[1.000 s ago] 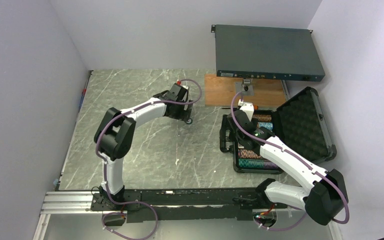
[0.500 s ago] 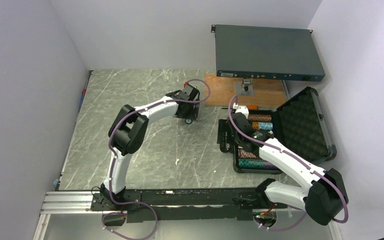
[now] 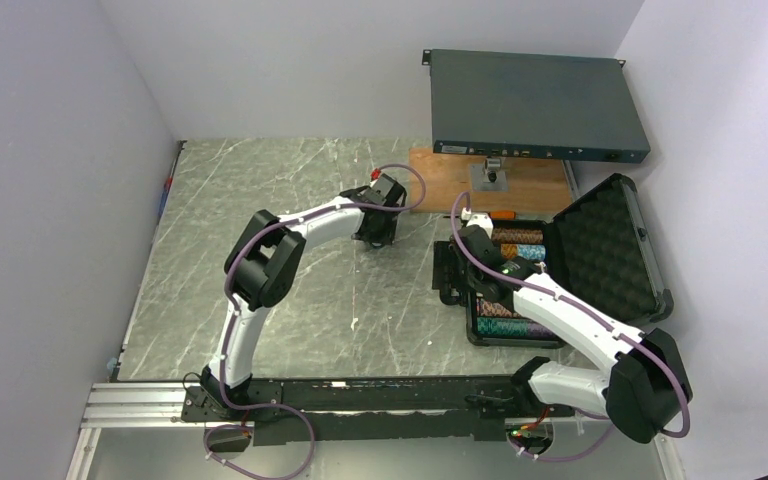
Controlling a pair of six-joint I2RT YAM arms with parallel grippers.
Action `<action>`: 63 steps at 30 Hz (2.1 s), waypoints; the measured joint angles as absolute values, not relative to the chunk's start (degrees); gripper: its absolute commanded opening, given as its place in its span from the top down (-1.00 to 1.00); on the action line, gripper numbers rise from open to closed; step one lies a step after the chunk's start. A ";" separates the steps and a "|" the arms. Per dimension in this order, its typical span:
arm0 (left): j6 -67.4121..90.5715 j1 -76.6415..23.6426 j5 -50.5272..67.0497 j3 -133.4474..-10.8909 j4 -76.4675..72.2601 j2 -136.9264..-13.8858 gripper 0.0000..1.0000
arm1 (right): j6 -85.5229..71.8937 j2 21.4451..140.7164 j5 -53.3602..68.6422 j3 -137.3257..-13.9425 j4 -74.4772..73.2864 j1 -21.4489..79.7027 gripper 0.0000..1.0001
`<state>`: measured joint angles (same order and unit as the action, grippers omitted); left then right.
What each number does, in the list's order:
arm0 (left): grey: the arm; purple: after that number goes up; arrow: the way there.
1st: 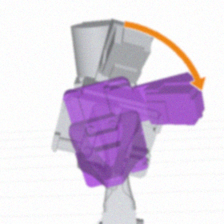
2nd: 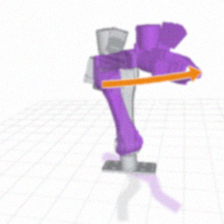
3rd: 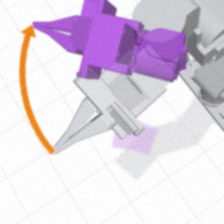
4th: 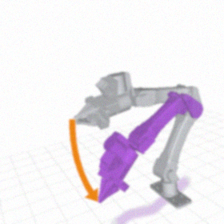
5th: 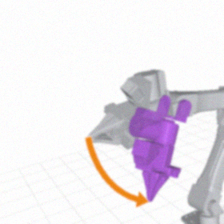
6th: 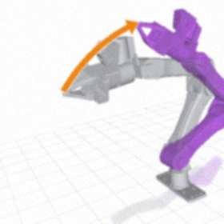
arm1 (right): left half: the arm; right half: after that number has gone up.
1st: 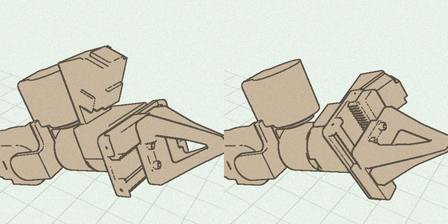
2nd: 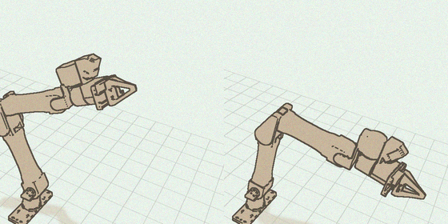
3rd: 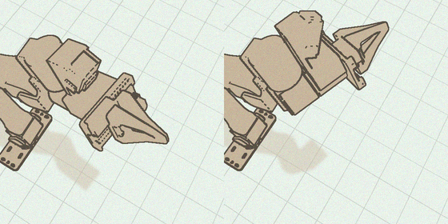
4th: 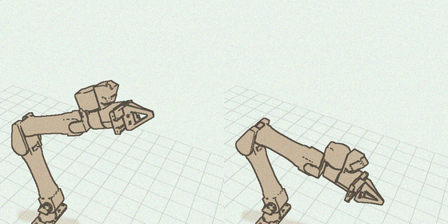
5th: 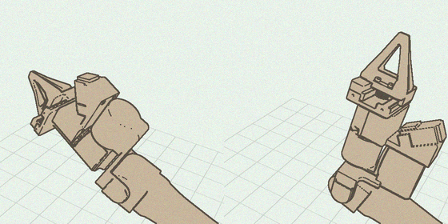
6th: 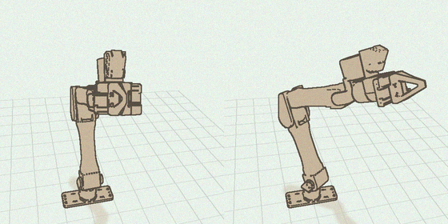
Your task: Pack up texas hold em set
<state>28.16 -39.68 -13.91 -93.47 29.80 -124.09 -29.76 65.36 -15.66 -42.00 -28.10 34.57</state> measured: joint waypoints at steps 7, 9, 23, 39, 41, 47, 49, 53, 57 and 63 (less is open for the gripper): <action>27.92 -39.35 -14.59 -94.96 30.02 -125.16 0.01 | -29.76 66.02 -15.46 -42.00 -28.12 34.57 -0.96; 27.88 -39.22 -14.55 -94.96 30.09 -125.16 0.04 | -29.76 66.02 -15.46 -41.98 -28.12 34.57 -0.96; 27.73 -39.38 -14.26 -94.96 29.98 -125.16 -0.14 | -29.78 66.39 -14.74 -41.56 -27.94 34.57 -0.96; 27.44 -39.94 -14.94 -95.00 30.81 -125.14 0.00 | -29.80 66.41 -14.46 -41.06 -27.90 34.54 -0.96; 27.42 -40.07 -14.96 -95.04 30.98 -125.14 0.05 | -29.80 66.41 -14.46 -41.06 -27.88 34.54 -0.96; 27.03 -40.45 -15.14 -95.04 30.92 -125.14 0.22 | -29.80 66.37 -14.46 -41.06 -27.90 34.54 -0.95; 26.63 -40.53 -15.18 -94.91 30.74 -125.10 0.28 | -29.80 66.30 -14.46 -41.06 -27.90 34.54 -0.95; 25.96 -40.58 -15.20 -94.89 30.72 -124.97 0.38 | -29.80 66.19 -14.48 -41.06 -27.90 34.54 -0.95; 24.45 -40.64 -15.14 -94.21 30.87 -124.31 0.37 | -30.00 66.02 -14.50 -41.04 -27.94 34.54 -0.96; 21.93 -40.64 -14.68 -89.78 31.62 -119.74 0.36 | -30.26 63.90 -14.66 -40.71 -27.92 34.54 -0.95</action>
<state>21.93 -40.64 -14.68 -89.78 31.62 -119.74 -30.26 63.90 -14.66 -40.71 -27.92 34.54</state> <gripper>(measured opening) 0.430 0.979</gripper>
